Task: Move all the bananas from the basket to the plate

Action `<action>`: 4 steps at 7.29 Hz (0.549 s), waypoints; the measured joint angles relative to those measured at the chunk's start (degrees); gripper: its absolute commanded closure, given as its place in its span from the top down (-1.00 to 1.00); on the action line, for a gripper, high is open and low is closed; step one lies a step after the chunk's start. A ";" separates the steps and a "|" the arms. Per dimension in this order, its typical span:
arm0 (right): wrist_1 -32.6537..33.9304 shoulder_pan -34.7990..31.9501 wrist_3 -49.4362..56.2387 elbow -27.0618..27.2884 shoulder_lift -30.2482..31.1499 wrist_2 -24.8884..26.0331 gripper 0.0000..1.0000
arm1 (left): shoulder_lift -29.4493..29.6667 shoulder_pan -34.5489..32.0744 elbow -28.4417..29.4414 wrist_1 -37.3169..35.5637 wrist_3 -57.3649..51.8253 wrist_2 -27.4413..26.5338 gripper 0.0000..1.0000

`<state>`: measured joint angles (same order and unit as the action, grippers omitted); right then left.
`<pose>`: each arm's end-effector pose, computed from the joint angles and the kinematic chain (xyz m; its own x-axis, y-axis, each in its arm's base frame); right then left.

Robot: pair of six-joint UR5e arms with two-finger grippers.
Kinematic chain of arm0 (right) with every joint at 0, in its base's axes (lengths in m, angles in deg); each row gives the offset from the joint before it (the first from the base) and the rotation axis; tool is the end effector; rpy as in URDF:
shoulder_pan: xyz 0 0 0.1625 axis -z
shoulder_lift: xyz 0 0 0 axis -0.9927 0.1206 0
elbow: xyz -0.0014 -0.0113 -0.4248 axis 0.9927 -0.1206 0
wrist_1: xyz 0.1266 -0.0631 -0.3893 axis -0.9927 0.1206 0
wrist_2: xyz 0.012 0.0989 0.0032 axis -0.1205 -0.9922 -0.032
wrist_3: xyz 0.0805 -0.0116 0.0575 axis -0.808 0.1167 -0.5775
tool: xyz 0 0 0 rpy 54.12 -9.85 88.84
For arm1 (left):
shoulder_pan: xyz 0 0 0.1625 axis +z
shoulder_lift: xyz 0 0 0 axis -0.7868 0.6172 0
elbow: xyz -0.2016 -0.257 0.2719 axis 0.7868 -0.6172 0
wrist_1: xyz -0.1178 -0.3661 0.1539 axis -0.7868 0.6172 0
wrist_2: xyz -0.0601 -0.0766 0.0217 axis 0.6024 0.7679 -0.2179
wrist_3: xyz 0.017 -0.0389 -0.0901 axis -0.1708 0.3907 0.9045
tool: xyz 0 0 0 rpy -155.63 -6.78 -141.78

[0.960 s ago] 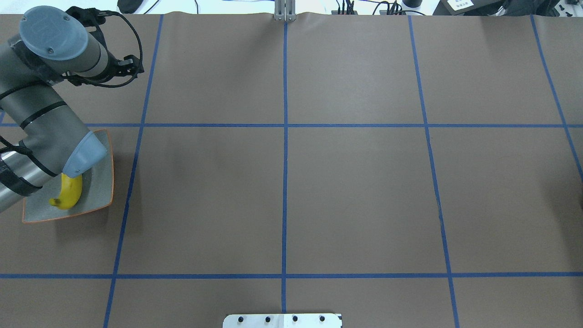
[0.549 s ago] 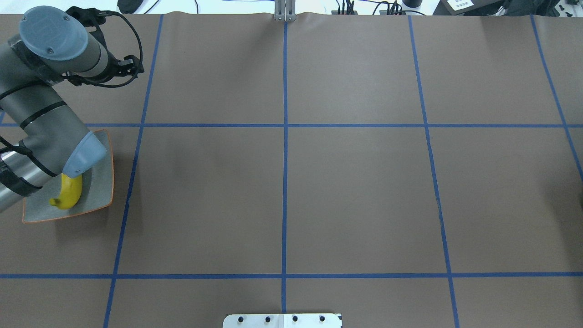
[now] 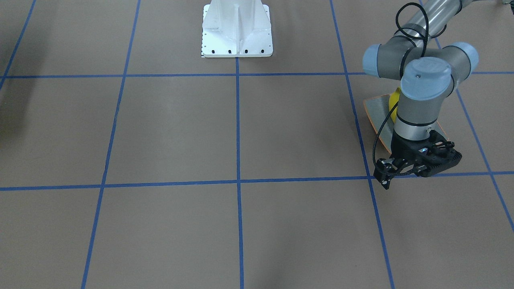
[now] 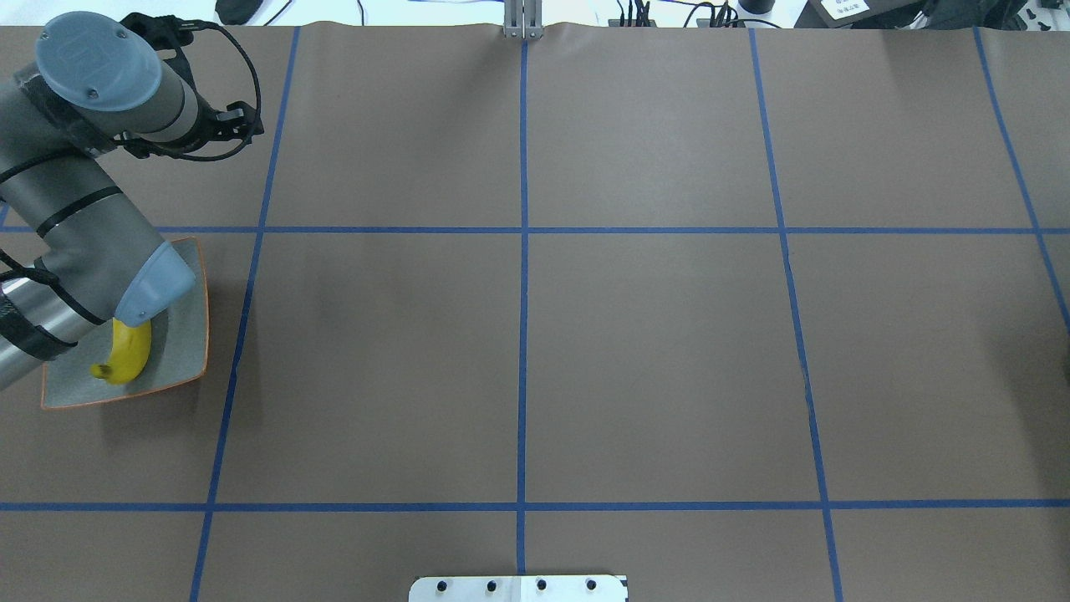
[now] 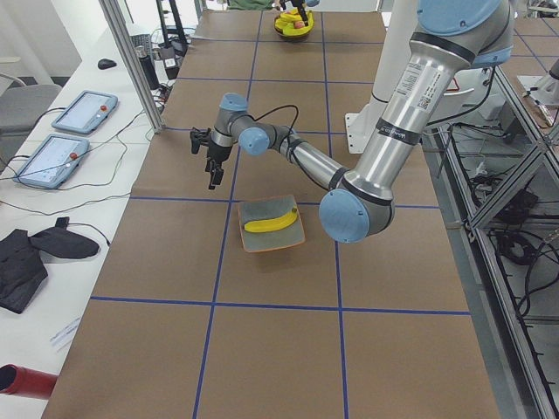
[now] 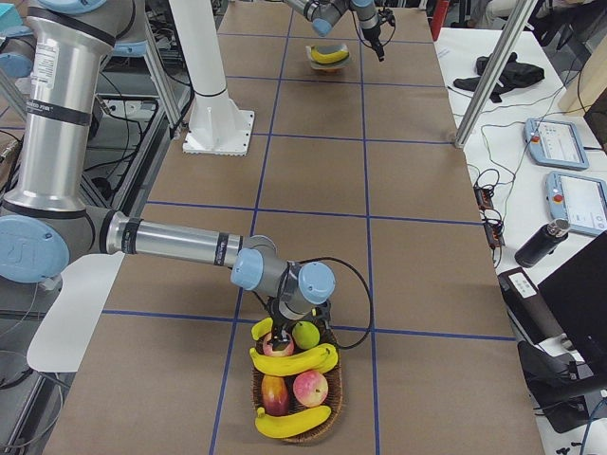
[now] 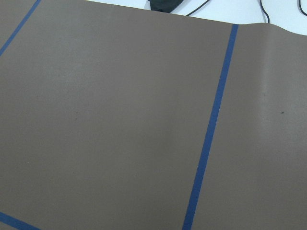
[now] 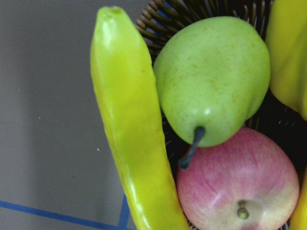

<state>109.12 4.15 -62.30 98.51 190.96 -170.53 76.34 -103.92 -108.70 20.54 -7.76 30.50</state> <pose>-0.0088 -0.3704 0.7410 0.6463 -0.1880 0.7396 0.3980 0.9100 -0.1165 0.3201 -0.6029 0.3750 0.7233 -0.3135 -0.6153 0.4847 0.8651 0.1290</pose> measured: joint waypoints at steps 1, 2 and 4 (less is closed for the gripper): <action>0.06 0.07 0.00 0.15 0.04 -0.06 0.98 | -0.03 0.00 -0.03 0.02 0.01 0.00 1.00; 0.07 0.21 0.00 0.34 0.06 -0.20 0.98 | -0.06 0.00 -0.06 0.06 0.01 -0.01 1.00; 0.03 1.01 0.00 0.53 0.15 -1.10 0.98 | -0.09 0.00 -0.07 0.08 0.01 -0.01 1.00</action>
<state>109.15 5.16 -62.30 99.05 191.10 -171.63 76.25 -103.92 -108.77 20.62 -7.75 30.50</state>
